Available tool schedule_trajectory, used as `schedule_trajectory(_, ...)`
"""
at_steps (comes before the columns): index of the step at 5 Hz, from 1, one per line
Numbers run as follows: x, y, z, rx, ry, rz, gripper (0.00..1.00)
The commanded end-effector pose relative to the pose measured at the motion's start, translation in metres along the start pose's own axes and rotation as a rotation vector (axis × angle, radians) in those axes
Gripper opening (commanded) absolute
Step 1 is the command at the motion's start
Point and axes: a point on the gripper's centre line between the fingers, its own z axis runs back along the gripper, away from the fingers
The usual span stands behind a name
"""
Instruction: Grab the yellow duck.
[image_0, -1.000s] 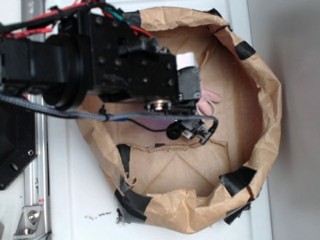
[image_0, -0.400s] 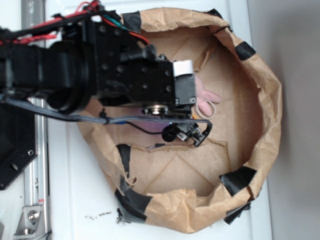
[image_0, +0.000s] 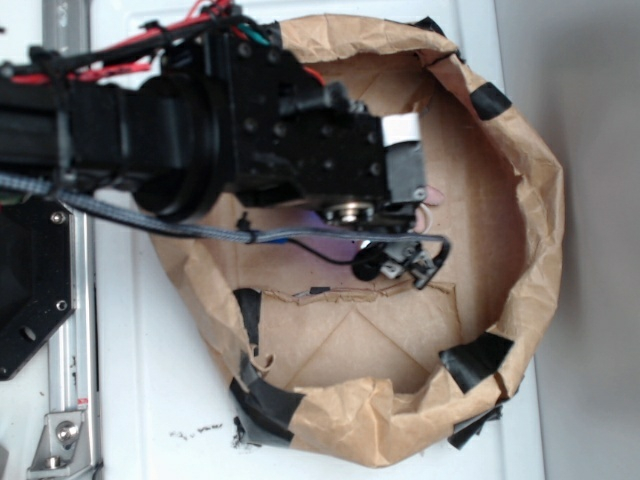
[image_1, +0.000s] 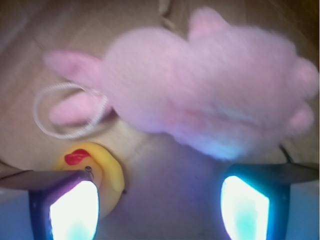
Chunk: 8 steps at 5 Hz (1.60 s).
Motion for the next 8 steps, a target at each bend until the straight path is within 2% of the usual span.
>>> schedule_trajectory(1,0.002,-0.019,0.028,-0.087,-0.050,-0.040,1.00)
schedule_trajectory(3,0.001,-0.016,0.030,-0.086,-0.056,-0.042,1.00)
schedule_trajectory(6,0.004,0.025,0.021,-0.029,-0.064,0.010,1.00)
schedule_trajectory(8,0.008,0.018,0.031,-0.059,-0.079,0.019,1.00)
